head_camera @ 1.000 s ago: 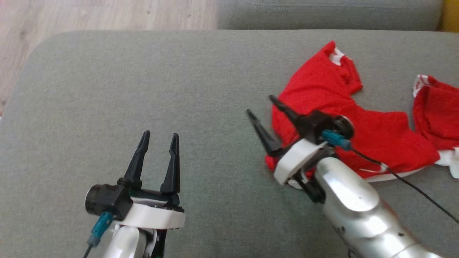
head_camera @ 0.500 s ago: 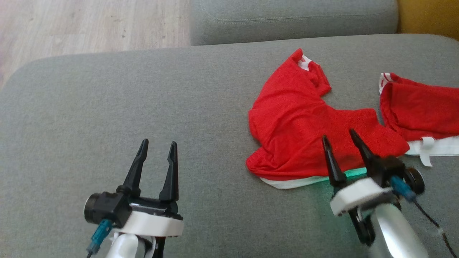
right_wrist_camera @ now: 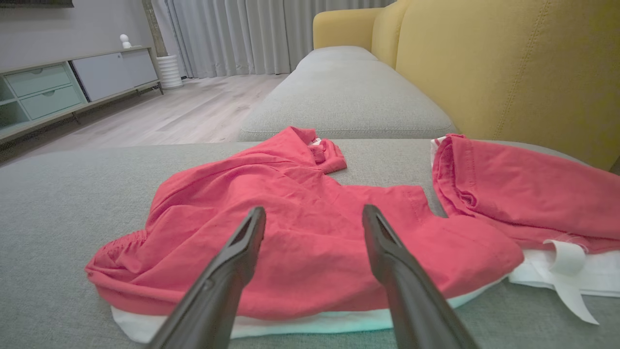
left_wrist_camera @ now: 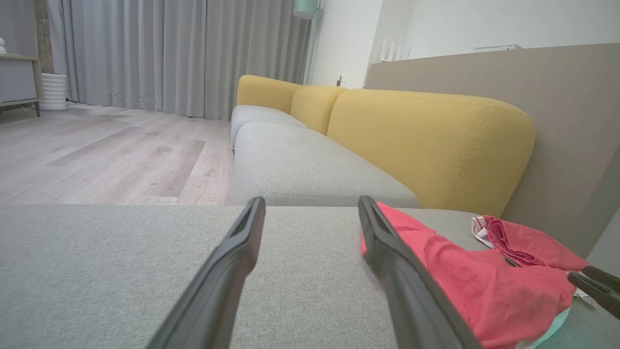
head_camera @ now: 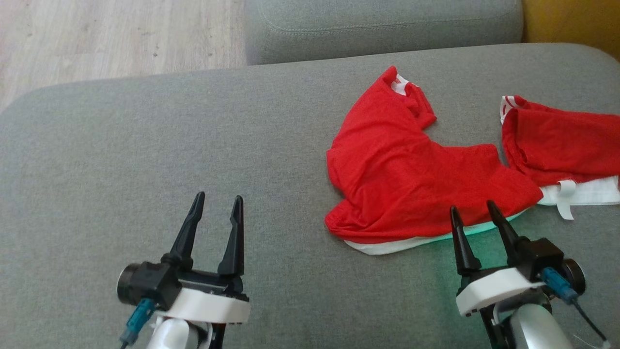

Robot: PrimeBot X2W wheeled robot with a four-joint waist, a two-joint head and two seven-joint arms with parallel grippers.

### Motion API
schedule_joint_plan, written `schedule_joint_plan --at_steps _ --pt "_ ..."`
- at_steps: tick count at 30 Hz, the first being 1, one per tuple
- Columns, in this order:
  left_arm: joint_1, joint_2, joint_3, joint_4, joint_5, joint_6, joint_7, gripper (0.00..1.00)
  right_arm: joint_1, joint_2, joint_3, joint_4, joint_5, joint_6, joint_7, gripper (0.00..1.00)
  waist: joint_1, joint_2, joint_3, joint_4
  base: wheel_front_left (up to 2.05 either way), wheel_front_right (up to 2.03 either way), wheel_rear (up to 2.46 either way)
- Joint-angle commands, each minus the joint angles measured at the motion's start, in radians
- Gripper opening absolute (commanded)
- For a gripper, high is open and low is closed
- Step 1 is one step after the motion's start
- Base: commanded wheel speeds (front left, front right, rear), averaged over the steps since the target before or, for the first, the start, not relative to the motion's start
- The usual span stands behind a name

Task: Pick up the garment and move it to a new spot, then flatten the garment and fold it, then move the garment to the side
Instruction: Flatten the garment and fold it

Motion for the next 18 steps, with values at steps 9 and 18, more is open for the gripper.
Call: schedule_joint_plan --at_steps 9,18 --pt "-0.034 0.000 0.018 -0.032 0.002 -0.002 -0.005 1.00 -0.033 0.001 0.074 -0.057 0.009 0.007 -0.011 1.00 0.0000 0.0000 0.018 0.017 0.00 0.00 0.00" --pt "-0.045 0.000 0.006 -0.023 -0.003 -0.003 -0.005 1.00 -0.084 0.001 0.312 0.028 0.000 0.007 0.019 1.00 0.0000 0.0000 0.037 0.071 0.00 0.00 0.00"
